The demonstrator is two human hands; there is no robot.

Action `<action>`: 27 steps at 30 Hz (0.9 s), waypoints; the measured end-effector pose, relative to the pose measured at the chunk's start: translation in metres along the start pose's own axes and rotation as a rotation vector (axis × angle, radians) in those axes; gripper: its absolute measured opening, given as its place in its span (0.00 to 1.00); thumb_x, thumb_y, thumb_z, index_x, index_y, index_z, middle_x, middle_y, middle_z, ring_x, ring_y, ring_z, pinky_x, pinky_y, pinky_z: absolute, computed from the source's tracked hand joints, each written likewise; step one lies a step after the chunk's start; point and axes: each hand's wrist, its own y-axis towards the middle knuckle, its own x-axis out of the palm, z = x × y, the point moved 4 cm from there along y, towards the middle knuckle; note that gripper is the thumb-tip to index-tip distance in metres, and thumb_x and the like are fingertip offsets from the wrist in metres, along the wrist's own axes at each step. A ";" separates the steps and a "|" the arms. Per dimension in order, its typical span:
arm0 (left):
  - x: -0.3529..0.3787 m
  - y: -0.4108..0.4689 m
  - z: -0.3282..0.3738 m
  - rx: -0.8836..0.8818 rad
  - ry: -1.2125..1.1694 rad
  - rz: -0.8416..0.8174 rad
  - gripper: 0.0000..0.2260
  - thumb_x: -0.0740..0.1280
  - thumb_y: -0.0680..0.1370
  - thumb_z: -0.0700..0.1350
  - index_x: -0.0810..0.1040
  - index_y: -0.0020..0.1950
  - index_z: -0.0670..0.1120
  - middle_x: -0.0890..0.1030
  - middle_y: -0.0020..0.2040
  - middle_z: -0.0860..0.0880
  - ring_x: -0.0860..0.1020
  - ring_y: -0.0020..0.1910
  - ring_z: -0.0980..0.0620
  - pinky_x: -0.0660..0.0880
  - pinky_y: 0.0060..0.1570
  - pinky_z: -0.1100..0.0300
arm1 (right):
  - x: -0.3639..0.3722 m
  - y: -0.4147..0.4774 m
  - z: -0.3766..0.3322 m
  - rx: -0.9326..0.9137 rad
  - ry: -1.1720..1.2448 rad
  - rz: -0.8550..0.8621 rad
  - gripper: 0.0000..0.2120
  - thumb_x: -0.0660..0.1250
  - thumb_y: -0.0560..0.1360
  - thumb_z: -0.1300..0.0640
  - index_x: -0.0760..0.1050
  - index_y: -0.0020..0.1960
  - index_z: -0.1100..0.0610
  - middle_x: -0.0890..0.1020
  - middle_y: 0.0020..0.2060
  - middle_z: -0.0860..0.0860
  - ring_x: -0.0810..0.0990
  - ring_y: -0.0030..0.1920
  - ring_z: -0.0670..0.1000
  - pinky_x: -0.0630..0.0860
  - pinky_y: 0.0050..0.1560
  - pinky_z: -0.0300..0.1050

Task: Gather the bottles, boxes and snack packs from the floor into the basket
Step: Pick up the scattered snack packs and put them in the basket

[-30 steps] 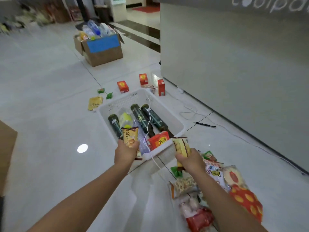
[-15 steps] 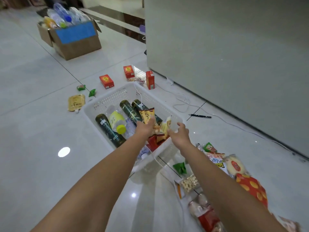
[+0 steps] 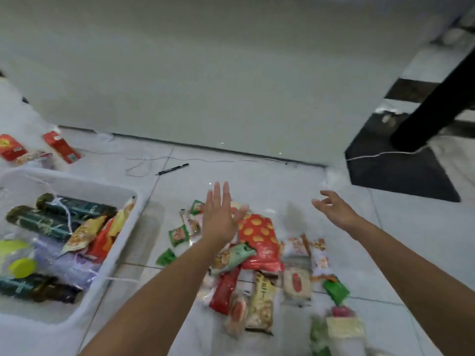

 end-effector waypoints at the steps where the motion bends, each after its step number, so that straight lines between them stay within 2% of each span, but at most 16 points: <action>1: 0.024 -0.002 0.025 0.091 0.066 -0.082 0.36 0.52 0.78 0.64 0.38 0.77 0.50 0.38 0.78 0.48 0.40 0.77 0.45 0.43 0.75 0.47 | -0.023 -0.008 0.030 0.049 0.008 0.041 0.27 0.61 0.77 0.47 0.61 0.73 0.55 0.68 0.68 0.59 0.70 0.66 0.59 0.67 0.62 0.49; 5: 0.111 -0.023 0.110 0.459 0.321 -0.329 0.41 0.52 0.73 0.71 0.37 0.77 0.53 0.35 0.78 0.47 0.37 0.77 0.44 0.42 0.75 0.44 | -0.081 -0.046 0.141 0.192 -0.030 0.156 0.30 0.60 0.77 0.43 0.59 0.74 0.53 0.63 0.73 0.59 0.62 0.72 0.59 0.59 0.71 0.54; 7: 0.146 -0.035 0.136 0.611 0.456 -0.393 0.43 0.56 0.72 0.70 0.39 0.77 0.53 0.35 0.78 0.46 0.37 0.77 0.42 0.41 0.75 0.43 | -0.086 -0.065 0.184 0.218 -0.039 0.152 0.31 0.60 0.76 0.42 0.58 0.75 0.52 0.61 0.74 0.57 0.58 0.74 0.57 0.55 0.73 0.54; 8: 0.162 -0.039 0.142 0.663 0.522 -0.422 0.43 0.59 0.72 0.68 0.39 0.77 0.53 0.35 0.77 0.45 0.37 0.76 0.42 0.40 0.75 0.44 | -0.081 -0.073 0.205 0.241 -0.031 0.135 0.34 0.61 0.74 0.38 0.57 0.75 0.51 0.60 0.74 0.56 0.56 0.75 0.56 0.53 0.74 0.54; 10: 0.190 -0.043 0.147 0.727 0.635 -0.466 0.43 0.61 0.73 0.66 0.38 0.77 0.55 0.34 0.77 0.44 0.35 0.76 0.41 0.38 0.73 0.43 | -0.067 -0.088 0.241 0.291 -0.032 0.118 0.49 0.60 0.60 0.23 0.57 0.75 0.47 0.60 0.74 0.55 0.56 0.75 0.56 0.53 0.74 0.54; 11: 0.198 -0.042 0.145 0.746 0.693 -0.477 0.44 0.62 0.73 0.66 0.37 0.77 0.55 0.33 0.76 0.43 0.35 0.76 0.40 0.39 0.74 0.41 | -0.057 -0.092 0.257 0.317 -0.052 0.102 0.57 0.57 0.52 0.18 0.56 0.75 0.45 0.60 0.74 0.55 0.57 0.74 0.56 0.54 0.74 0.53; 12: 0.206 -0.040 0.143 0.771 0.748 -0.485 0.44 0.63 0.73 0.66 0.37 0.77 0.56 0.32 0.76 0.43 0.35 0.75 0.39 0.40 0.73 0.39 | -0.046 -0.098 0.271 0.351 -0.074 0.068 0.60 0.58 0.48 0.17 0.54 0.75 0.44 0.59 0.74 0.55 0.57 0.74 0.56 0.54 0.73 0.53; 14: 0.223 -0.041 0.141 0.820 0.841 -0.500 0.45 0.63 0.72 0.67 0.37 0.76 0.57 0.29 0.74 0.43 0.35 0.75 0.37 0.42 0.72 0.36 | -0.028 -0.115 0.295 0.425 -0.129 -0.047 0.62 0.63 0.47 0.19 0.50 0.75 0.42 0.56 0.74 0.56 0.57 0.74 0.58 0.54 0.73 0.53; 16: 0.230 -0.045 0.138 0.826 0.900 -0.527 0.44 0.62 0.71 0.68 0.37 0.76 0.59 0.27 0.72 0.44 0.35 0.75 0.36 0.42 0.71 0.34 | -0.009 -0.132 0.314 0.476 -0.123 -0.152 0.58 0.71 0.54 0.28 0.45 0.75 0.40 0.52 0.74 0.57 0.55 0.73 0.61 0.57 0.72 0.55; 18: 0.233 -0.052 0.135 0.760 0.885 -0.588 0.42 0.63 0.73 0.65 0.39 0.76 0.60 0.29 0.74 0.43 0.35 0.75 0.35 0.44 0.72 0.35 | 0.009 -0.144 0.332 0.477 -0.164 -0.152 0.56 0.74 0.57 0.37 0.45 0.75 0.41 0.52 0.72 0.58 0.55 0.73 0.61 0.59 0.70 0.53; 20: 0.233 -0.055 0.135 0.715 0.874 -0.616 0.40 0.65 0.75 0.60 0.40 0.76 0.60 0.32 0.76 0.42 0.36 0.75 0.36 0.47 0.73 0.39 | 0.017 -0.146 0.339 0.450 -0.238 -0.054 0.53 0.75 0.57 0.43 0.49 0.74 0.42 0.55 0.69 0.56 0.57 0.70 0.58 0.63 0.62 0.46; 22: 0.229 -0.055 0.136 0.697 0.870 -0.598 0.39 0.66 0.77 0.52 0.41 0.77 0.58 0.35 0.77 0.43 0.42 0.76 0.37 0.52 0.73 0.44 | 0.020 -0.142 0.339 0.454 -0.236 0.002 0.48 0.77 0.60 0.49 0.53 0.72 0.44 0.58 0.65 0.55 0.61 0.66 0.58 0.66 0.58 0.44; 25: 0.221 -0.056 0.142 0.709 0.870 -0.526 0.36 0.61 0.78 0.38 0.41 0.78 0.49 0.44 0.78 0.43 0.51 0.75 0.39 0.61 0.70 0.49 | 0.019 -0.137 0.341 0.497 -0.164 0.010 0.44 0.79 0.58 0.52 0.59 0.68 0.47 0.65 0.60 0.56 0.68 0.61 0.58 0.71 0.57 0.47; 27: 0.217 -0.058 0.145 0.761 0.904 -0.484 0.34 0.60 0.77 0.34 0.46 0.78 0.43 0.50 0.77 0.42 0.55 0.73 0.40 0.66 0.67 0.51 | 0.019 -0.134 0.341 0.501 -0.117 0.001 0.41 0.80 0.56 0.51 0.63 0.63 0.50 0.70 0.56 0.55 0.73 0.56 0.56 0.73 0.53 0.45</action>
